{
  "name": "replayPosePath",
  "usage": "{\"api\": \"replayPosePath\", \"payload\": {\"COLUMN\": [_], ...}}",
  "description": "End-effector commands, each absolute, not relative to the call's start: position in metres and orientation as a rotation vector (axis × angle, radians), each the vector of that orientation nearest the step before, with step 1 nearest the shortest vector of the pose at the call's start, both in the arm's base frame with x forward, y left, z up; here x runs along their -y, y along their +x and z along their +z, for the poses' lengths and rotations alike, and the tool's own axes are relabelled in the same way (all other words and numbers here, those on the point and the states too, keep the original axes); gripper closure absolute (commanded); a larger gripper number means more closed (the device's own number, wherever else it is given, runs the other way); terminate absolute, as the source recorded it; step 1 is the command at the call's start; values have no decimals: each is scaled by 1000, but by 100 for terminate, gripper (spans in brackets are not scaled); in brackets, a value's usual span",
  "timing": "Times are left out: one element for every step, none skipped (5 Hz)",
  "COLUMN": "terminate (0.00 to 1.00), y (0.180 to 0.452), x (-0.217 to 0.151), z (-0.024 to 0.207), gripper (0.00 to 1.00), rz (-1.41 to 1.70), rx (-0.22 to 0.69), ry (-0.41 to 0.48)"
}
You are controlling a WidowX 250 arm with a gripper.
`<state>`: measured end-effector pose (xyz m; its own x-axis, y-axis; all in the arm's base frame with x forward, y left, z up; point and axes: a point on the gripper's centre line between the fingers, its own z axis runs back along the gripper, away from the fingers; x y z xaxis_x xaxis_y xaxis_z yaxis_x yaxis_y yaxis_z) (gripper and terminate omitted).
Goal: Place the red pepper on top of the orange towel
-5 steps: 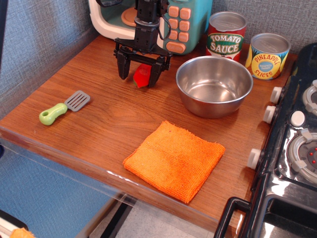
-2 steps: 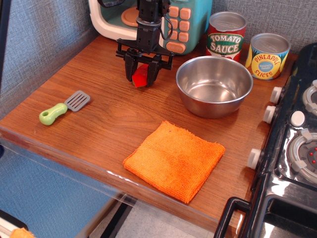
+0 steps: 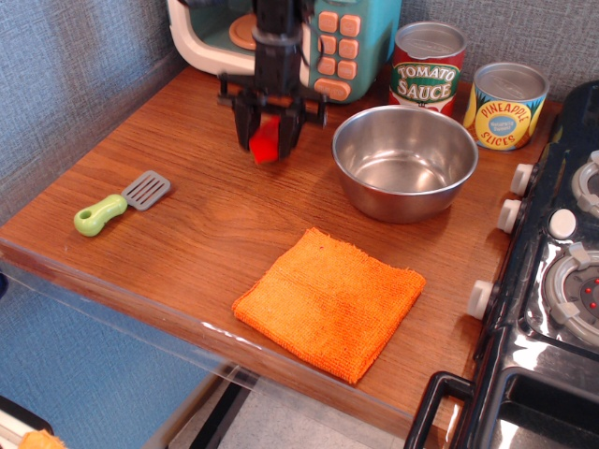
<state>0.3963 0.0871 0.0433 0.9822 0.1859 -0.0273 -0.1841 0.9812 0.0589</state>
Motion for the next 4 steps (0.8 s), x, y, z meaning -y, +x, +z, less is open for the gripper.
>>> {"api": "replayPosePath", "payload": {"terminate": [0,0,0,0], "y": [360,318,278,254], "x": [-76,-47,-17,5], "z": [141,136,123,103], "gripper": [100,100,100,100], "rz": [127,43,-26,-66], "rx": [209,195,142,74], "ry": [36,4,-33,-62]}}
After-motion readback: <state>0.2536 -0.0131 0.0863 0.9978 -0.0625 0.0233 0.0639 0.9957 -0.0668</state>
